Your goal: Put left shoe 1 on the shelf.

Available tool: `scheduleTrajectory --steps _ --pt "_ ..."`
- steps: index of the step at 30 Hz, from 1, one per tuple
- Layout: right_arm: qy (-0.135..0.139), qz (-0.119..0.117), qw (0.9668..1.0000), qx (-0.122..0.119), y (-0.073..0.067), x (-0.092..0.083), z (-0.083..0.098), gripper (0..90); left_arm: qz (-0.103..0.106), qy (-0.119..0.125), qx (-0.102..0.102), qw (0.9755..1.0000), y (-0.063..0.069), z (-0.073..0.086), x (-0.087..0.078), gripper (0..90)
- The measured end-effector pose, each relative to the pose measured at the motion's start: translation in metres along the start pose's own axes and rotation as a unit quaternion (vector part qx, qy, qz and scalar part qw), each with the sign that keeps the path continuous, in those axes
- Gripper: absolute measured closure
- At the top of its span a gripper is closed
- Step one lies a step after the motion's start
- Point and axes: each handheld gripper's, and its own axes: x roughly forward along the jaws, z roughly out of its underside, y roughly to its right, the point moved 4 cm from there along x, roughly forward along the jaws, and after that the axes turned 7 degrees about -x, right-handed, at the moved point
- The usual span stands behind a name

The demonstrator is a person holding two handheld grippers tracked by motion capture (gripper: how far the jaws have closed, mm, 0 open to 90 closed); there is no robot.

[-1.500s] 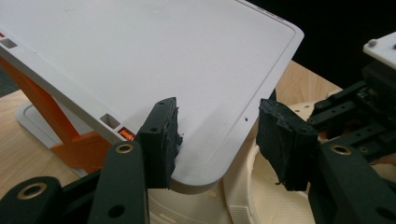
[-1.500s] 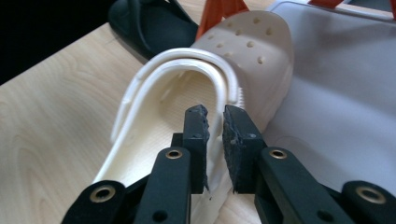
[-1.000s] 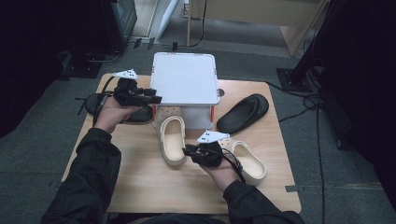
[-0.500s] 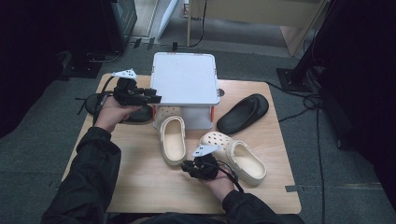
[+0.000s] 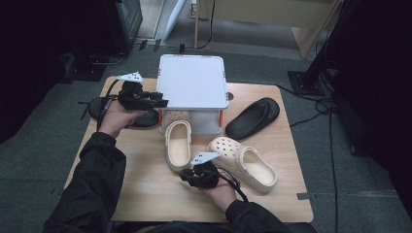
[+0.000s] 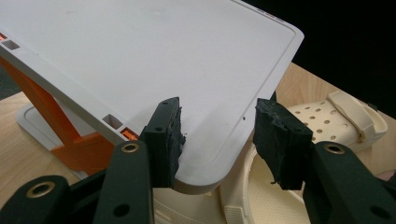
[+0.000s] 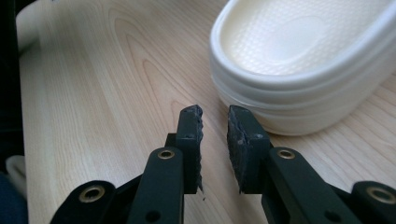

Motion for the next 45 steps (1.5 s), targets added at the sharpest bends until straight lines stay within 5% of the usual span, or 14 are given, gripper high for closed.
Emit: scheduleTrajectory --steps 8,14,26,45 --pt "0.018 0.008 0.9998 -0.003 0.0 0.006 -0.01 76.3 0.0 0.0 0.0 1.0 0.0 0.0 0.0 51.9" --pt "0.047 0.024 0.9985 0.01 0.015 0.01 -0.026 75.4 -0.004 -0.001 0.004 1.0 0.001 0.0 0.0 51.9" --pt "0.047 0.067 0.9966 0.014 0.041 0.027 -0.043 74.5 -0.005 -0.001 0.004 1.0 0.001 0.0 0.0 51.8" --pt "0.064 0.08 0.9944 0.025 0.066 0.049 -0.067 67.9 -0.008 0.0 0.007 0.9999 0.002 0.0 0.001 51.8"
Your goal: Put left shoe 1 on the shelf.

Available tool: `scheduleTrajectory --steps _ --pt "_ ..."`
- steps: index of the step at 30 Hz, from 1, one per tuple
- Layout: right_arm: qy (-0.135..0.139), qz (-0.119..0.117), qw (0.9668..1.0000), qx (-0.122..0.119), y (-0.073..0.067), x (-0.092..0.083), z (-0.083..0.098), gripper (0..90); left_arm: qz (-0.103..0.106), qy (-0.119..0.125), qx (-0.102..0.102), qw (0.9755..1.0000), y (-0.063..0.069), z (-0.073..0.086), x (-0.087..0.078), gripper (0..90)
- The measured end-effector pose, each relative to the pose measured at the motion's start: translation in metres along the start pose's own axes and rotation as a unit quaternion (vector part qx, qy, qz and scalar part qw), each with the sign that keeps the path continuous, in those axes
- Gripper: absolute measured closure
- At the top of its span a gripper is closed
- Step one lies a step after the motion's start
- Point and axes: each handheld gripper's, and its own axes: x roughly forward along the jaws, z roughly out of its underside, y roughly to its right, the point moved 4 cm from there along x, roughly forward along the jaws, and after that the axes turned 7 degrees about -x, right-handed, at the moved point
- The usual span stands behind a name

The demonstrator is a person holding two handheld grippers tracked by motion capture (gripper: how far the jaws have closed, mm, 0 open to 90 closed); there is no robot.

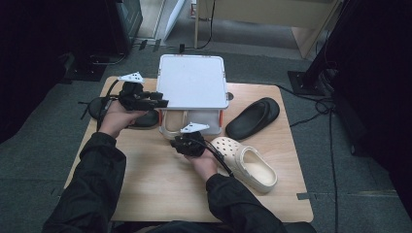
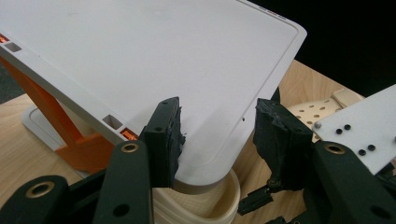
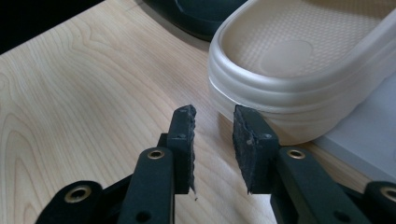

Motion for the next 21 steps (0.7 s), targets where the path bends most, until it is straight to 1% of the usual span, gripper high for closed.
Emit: scheduleTrajectory --steps 3,4,5,6,7,8,9,10,11,12,14,16,17,18,19,20,21 --pt "0.0 -0.006 1.0 0.003 0.0 0.001 -0.001 66.1 -0.001 0.0 0.001 1.0 0.0 0.0 0.0 51.8" --pt "-0.005 -0.018 0.9998 0.009 -0.004 -0.001 -0.002 65.1 -0.001 0.0 0.003 1.0 0.001 0.0 0.0 51.5" --pt "-0.005 -0.018 0.9998 0.009 -0.004 -0.001 -0.002 65.1 -0.001 0.0 0.003 1.0 0.001 0.0 0.0 51.1" --pt "-0.01 -0.026 0.9996 0.007 -0.007 -0.006 -0.003 64.4 0.0 0.0 0.002 1.0 0.0 0.0 0.0 50.9" --pt "-0.01 -0.026 0.9996 0.007 -0.007 -0.006 -0.003 64.4 0.0 0.0 0.002 1.0 0.0 0.0 0.0 50.8" --pt "-0.014 -0.032 0.9994 -0.009 -0.012 -0.015 -0.005 64.4 0.004 0.001 -0.006 1.0 0.0 0.0 0.0 50.7" --pt "-0.014 -0.033 0.9992 -0.015 -0.013 -0.018 -0.006 64.4 0.006 0.001 -0.01 0.9999 0.0 0.0 0.0 50.4" --pt "-0.014 -0.033 0.9992 -0.015 -0.013 -0.018 -0.006 64.4 0.006 0.001 -0.01 0.9999 0.0 0.0 0.0 50.1" --pt "-0.012 -0.036 0.9991 -0.02 -0.014 -0.022 -0.007 63.9 0.007 0.0 -0.012 0.9999 -0.001 0.0 -0.001 50.1" --pt "-0.011 -0.042 0.9987 -0.027 -0.016 -0.032 -0.009 63.5 0.013 0.0 -0.018 0.9997 -0.001 0.0 -0.001 49.7" --pt "-0.009 -0.049 0.9985 -0.024 -0.015 -0.04 -0.011 63.3 0.014 0.0 -0.026 0.9996 -0.001 -0.001 -0.003 49.4" --pt "-0.002 -0.056 0.9981 -0.027 -0.013 -0.05 -0.014 63.3 0.01 0.002 -0.027 0.9996 -0.001 -0.001 -0.003 48.6" --pt "-0.003 -0.056 0.998 -0.03 -0.013 -0.055 -0.015 63.3 0.007 0.002 -0.029 0.9996 -0.001 -0.001 -0.005 48.5" --pt "-0.003 -0.056 0.998 -0.03 -0.013 -0.055 -0.015 63.3 0.005 0.001 -0.03 0.9996 0.0 -0.002 -0.006 48.4" --pt "-0.005 -0.056 0.9977 -0.037 -0.012 -0.06 -0.015 63.3 0.003 -0.001 -0.031 0.9995 0.003 -0.002 -0.008 48.4" --pt "-0.009 -0.056 0.9973 -0.046 -0.01 -0.071 -0.013 62.9 -0.001 -0.003 -0.024 0.9997 0.007 -0.001 -0.01 48.1" --pt "-0.01 -0.056 0.9972 -0.048 -0.009 -0.074 -0.012 62.9 -0.001 -0.003 -0.024 0.9997 0.007 -0.001 -0.01 48.0"
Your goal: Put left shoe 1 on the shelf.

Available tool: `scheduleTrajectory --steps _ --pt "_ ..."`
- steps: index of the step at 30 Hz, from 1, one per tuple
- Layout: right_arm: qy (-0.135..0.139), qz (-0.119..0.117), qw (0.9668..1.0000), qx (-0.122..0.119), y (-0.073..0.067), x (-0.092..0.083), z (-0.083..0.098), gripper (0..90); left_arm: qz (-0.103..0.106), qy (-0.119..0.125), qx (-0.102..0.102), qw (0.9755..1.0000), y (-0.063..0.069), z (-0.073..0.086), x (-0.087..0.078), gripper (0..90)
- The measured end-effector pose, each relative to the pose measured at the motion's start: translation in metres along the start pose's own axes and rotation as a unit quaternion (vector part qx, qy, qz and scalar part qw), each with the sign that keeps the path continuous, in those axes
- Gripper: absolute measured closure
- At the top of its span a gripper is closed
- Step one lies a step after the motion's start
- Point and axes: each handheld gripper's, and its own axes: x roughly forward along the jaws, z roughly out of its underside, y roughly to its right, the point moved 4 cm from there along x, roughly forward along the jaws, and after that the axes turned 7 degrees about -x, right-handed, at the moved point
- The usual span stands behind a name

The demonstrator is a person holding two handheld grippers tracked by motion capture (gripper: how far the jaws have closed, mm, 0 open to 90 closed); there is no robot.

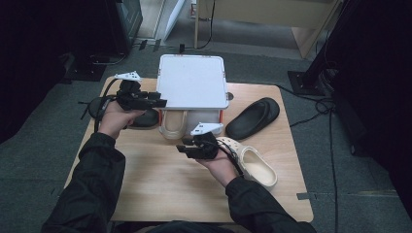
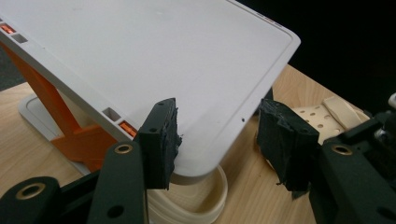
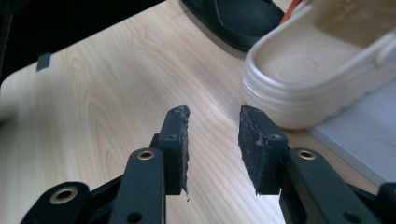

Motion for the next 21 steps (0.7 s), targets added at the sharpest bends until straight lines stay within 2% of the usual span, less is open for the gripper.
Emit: scheduleTrajectory --steps 1,3,5,6,7,8,14,16,17,19,21 --pt "0.0 0.0 1.0 0.0 0.0 0.0 0.0 62.9 -0.004 0.0 0.008 1.0 0.004 0.002 -0.002 48.0" --pt "0.005 0.0 1.0 0.002 0.003 -0.016 0.005 62.9 -0.006 -0.008 0.02 0.9997 0.012 0.006 -0.005 47.6" --pt "0.005 0.0 1.0 0.002 0.004 -0.02 0.006 62.9 -0.007 -0.009 0.022 0.9997 0.015 0.007 -0.006 47.5" --pt "0.007 -0.001 1.0 0.002 0.006 -0.03 0.01 62.9 -0.008 -0.007 0.023 0.9997 0.019 0.009 -0.007 47.4" --pt "0.007 -0.001 1.0 0.002 0.006 -0.03 0.01 62.9 -0.008 -0.007 0.023 0.9997 0.019 0.009 -0.007 47.4" --pt "0.005 0.003 1.0 0.005 0.01 -0.039 0.014 62.9 -0.006 -0.005 0.023 0.9997 0.024 0.012 -0.008 47.4" --pt "0.008 0.015 0.9998 0.004 0.024 -0.065 0.023 62.0 -0.002 -0.012 0.028 0.9995 0.035 0.023 -0.003 47.4" --pt "0.007 0.015 0.9998 0.008 0.026 -0.069 0.024 61.4 0.001 -0.012 0.03 0.9995 0.036 0.025 -0.002 47.5" --pt "0.004 0.014 0.9999 0.007 0.033 -0.078 0.026 61.0 0.008 -0.012 0.025 0.9996 0.038 0.03 0.0 47.6" --pt "0.004 0.016 0.9998 0.004 0.034 -0.08 0.027 61.0 0.006 -0.016 0.026 0.9995 0.039 0.033 0.003 47.6" --pt "0.008 0.024 0.9996 0.008 0.042 -0.091 0.031 61.0 0.005 -0.021 0.027 0.9994 0.04 0.037 0.005 47.6"
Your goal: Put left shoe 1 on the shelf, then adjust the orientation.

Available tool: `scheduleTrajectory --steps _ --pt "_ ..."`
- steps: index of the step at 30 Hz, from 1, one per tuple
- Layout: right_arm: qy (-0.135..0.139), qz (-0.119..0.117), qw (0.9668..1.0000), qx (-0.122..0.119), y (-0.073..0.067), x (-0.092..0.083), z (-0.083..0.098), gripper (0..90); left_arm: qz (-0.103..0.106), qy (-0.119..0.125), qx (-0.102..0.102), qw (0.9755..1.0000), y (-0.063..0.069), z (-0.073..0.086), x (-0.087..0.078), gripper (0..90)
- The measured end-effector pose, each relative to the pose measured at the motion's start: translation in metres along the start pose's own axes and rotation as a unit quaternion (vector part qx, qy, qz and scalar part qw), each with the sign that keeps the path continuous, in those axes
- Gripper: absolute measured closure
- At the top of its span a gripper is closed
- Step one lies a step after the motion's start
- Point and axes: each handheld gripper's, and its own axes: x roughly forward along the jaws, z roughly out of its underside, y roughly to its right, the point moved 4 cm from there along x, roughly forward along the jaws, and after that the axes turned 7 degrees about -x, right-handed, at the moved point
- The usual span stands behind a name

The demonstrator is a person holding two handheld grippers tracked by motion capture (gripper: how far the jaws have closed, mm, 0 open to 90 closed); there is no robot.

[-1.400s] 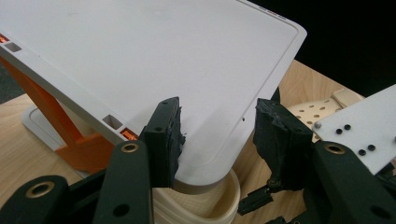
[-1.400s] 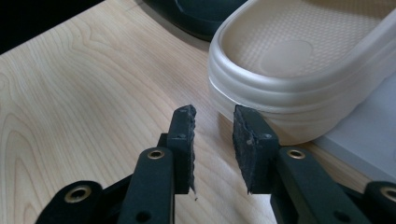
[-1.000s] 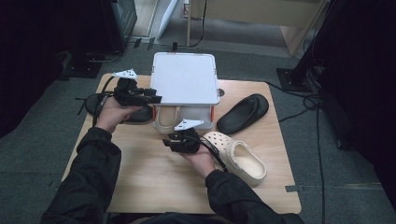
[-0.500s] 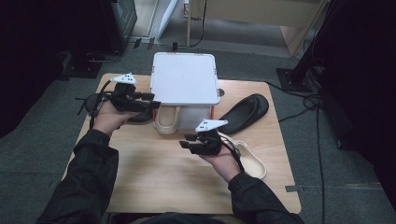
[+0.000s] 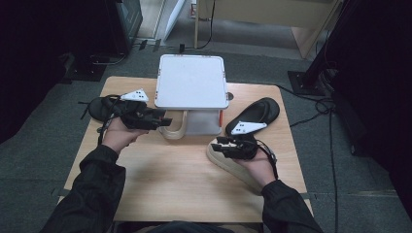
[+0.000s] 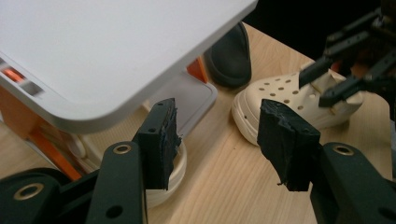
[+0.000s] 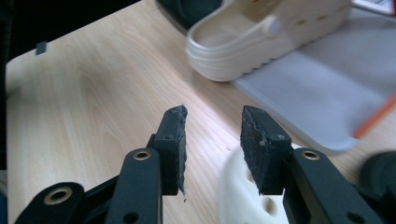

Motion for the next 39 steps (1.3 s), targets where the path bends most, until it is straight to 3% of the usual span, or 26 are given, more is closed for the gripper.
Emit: scheduleTrajectory --steps 4,5,9,16,18,21,28,31,33,35,39 --pt "0.001 0.015 0.9998 0.01 0.008 -0.01 0.007 59.9 0.001 -0.002 0.002 1.0 0.003 0.006 0.005 47.6" --pt "-0.001 0.028 0.9996 0.008 0.012 -0.018 0.013 59.8 -0.001 -0.002 0.007 1.0 0.003 0.007 0.006 47.6" --pt "-0.005 0.039 0.9991 0.015 0.014 -0.03 0.022 59.8 0.0 -0.002 0.005 1.0 0.002 0.008 0.007 47.5" --pt "-0.007 0.05 0.9983 0.027 0.006 -0.049 0.041 57.7 -0.004 -0.007 0.013 0.9999 0.002 0.009 0.008 47.6" --pt "0.011 0.054 0.9983 0.02 0.003 -0.053 0.045 57.0 -0.002 -0.006 0.014 0.9999 0.002 0.009 0.009 47.5" --pt "0.012 0.071 0.9972 0.017 0.001 -0.061 0.046 56.7 -0.002 -0.005 0.017 0.9998 0.003 0.009 0.009 47.5" --pt "-0.017 0.068 0.9963 0.048 0.001 -0.063 0.065 57.8 0.0 -0.006 0.015 0.9999 0.002 0.01 0.011 47.4" --pt "-0.006 0.068 0.9961 0.055 0.002 -0.062 0.066 60.3 0.001 -0.004 0.014 0.9999 0.002 0.01 0.011 47.4" --pt "0.006 0.051 0.9953 0.082 0.007 -0.065 0.069 60.9 0.002 -0.005 0.015 0.9999 0.002 0.01 0.012 47.4" --pt "-0.003 0.053 0.9945 0.09 0.008 -0.065 0.07 59.4 0.003 -0.007 0.016 0.9998 0.002 0.01 0.013 47.4" --pt "-0.019 0.056 0.995 0.08 0.004 -0.062 0.071 59.3 0.004 -0.004 0.018 0.9998 0.002 0.01 0.013 47.4"
